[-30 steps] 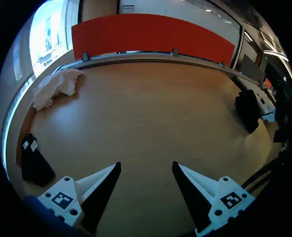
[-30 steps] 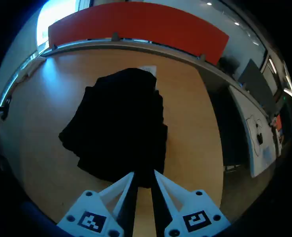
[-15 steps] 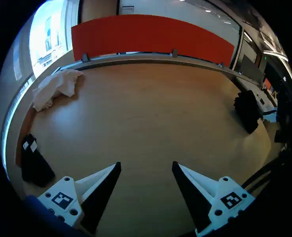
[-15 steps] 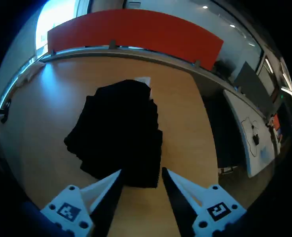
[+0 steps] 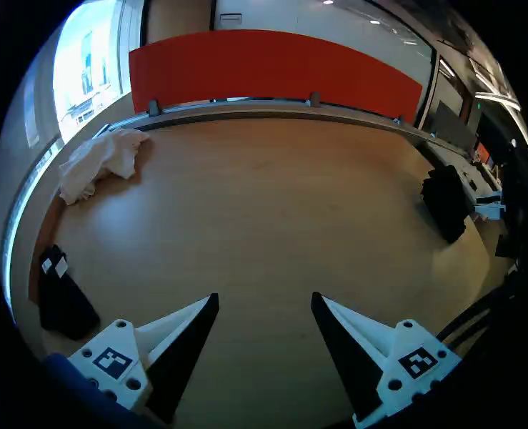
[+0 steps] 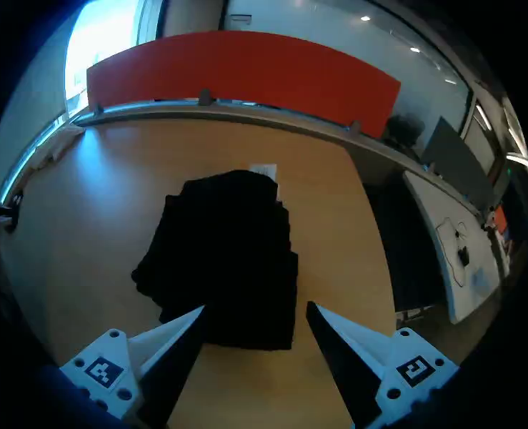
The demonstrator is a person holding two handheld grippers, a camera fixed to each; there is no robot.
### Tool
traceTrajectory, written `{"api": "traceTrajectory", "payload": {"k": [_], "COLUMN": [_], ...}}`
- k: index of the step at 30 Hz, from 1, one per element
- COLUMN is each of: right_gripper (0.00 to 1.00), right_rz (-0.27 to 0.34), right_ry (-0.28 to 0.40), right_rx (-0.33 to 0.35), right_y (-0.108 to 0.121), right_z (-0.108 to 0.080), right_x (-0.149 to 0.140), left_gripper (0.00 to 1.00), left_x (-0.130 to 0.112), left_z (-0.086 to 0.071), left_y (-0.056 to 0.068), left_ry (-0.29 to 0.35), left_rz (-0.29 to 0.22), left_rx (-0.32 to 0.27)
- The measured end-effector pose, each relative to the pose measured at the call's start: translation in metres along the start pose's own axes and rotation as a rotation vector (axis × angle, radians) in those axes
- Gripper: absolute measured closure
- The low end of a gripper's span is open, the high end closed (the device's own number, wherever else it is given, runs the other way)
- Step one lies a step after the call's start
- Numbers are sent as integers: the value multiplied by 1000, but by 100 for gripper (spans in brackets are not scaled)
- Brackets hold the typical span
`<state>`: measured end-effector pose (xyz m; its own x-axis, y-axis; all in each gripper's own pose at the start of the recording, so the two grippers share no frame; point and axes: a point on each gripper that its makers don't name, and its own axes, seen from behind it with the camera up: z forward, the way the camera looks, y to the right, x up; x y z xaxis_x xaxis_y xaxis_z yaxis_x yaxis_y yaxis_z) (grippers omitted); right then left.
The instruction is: Fold towel
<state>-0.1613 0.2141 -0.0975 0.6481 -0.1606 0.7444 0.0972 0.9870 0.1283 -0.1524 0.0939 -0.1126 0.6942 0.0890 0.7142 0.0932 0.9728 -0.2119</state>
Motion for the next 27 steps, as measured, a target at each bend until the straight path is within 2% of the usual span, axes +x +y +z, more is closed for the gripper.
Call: {"api": "traceTrajectory", "payload": {"k": [12, 20, 27], "right_gripper": [0, 0, 0], "right_rz": [53, 76, 121], "right_ry": [90, 181, 279], "right_rx": [5, 4, 8], "right_y": [-12, -23, -33], "right_z": [-5, -10, -16], "right_x": [31, 56, 77], "left_gripper": [4, 4, 4], "left_x": [6, 13, 19], "left_z": [-2, -5, -5], "left_y": [-2, -5, -8], "left_ry": [22, 44, 65], "left_rz": [-16, -25, -37], "left_rx": [2, 5, 12]}}
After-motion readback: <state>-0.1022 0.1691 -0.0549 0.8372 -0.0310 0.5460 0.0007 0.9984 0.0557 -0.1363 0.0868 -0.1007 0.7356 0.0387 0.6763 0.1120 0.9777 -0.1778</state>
